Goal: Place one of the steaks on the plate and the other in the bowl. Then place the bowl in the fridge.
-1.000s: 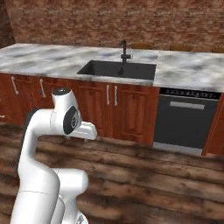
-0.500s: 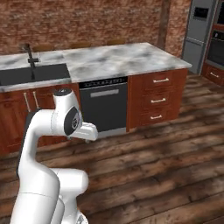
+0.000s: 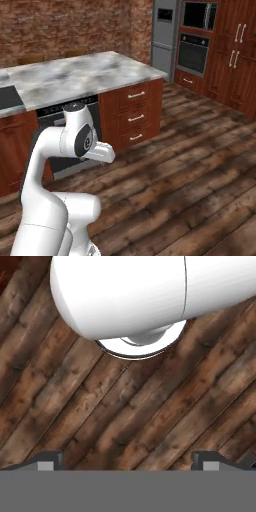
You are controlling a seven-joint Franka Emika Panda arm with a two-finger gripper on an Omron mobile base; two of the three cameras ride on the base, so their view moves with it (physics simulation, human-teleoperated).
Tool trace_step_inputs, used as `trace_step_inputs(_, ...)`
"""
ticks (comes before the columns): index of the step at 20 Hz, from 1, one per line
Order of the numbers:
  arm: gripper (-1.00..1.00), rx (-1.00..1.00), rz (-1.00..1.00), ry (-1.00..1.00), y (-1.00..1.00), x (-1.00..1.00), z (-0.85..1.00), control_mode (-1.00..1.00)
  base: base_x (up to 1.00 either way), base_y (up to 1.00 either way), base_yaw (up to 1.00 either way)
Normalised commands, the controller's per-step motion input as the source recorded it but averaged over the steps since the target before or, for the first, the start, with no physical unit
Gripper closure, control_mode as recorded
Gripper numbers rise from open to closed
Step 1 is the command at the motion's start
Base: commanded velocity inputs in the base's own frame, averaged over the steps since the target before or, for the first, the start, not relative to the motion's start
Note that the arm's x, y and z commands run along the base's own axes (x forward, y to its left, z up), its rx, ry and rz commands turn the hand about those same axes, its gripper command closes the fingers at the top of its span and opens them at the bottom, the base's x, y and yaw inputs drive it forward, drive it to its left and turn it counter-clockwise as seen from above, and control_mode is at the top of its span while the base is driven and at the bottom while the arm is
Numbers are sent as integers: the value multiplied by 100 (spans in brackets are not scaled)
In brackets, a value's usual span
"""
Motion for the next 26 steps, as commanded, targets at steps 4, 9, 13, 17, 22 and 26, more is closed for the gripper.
trace_step_inputs(4,-100,0,0,0,0,0,0,100,100,-22,-35)
trace_step_inputs(9,-100,0,0,0,0,0,0,100,100,-33,-36)
trace_step_inputs(13,-100,0,0,0,0,0,0,100,100,-27,-38)
trace_step_inputs(17,-100,0,0,0,0,0,0,100,100,-10,-29)
trace_step_inputs(22,-100,0,0,0,0,0,0,100,100,0,-1)
trace_step_inputs(26,-100,0,0,0,0,0,0,100,100,0,0)
